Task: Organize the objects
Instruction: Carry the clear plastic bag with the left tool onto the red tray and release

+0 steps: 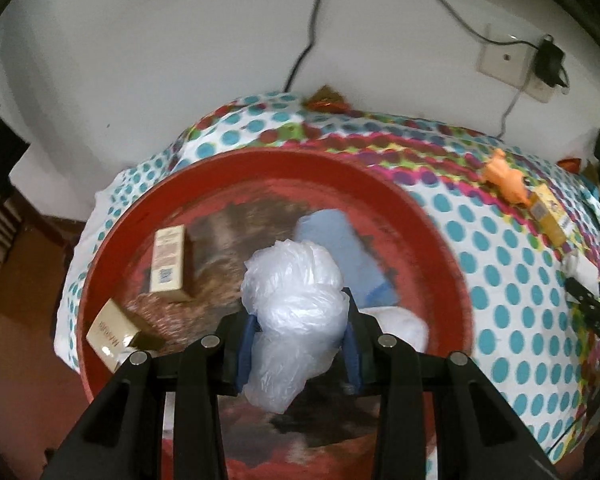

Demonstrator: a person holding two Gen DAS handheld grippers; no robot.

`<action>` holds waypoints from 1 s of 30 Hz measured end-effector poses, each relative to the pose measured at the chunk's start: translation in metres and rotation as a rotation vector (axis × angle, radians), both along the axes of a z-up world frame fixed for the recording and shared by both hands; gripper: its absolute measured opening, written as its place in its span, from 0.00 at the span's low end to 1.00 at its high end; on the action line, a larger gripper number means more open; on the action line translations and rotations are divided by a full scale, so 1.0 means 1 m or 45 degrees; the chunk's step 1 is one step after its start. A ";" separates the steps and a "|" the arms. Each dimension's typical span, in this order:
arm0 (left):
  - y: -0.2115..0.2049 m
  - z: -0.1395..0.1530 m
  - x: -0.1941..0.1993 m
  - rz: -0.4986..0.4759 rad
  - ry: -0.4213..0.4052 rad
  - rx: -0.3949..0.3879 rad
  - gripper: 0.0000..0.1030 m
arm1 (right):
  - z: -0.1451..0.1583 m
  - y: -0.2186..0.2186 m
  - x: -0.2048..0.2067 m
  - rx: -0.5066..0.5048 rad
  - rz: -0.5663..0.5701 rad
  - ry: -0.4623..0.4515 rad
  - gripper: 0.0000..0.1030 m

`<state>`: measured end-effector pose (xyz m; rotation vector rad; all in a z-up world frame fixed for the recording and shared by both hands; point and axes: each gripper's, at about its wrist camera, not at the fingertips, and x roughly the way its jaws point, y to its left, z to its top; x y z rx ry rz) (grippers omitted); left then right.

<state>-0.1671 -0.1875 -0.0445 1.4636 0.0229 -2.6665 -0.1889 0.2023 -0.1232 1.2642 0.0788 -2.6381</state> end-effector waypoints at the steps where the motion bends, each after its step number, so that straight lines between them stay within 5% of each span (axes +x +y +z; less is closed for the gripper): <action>1: -0.005 -0.002 0.000 0.016 -0.005 0.000 0.33 | 0.000 0.000 0.000 -0.001 0.000 0.000 0.41; 30: -0.076 -0.046 -0.030 0.184 -0.075 0.039 0.36 | 0.000 -0.001 -0.001 0.008 -0.001 0.000 0.41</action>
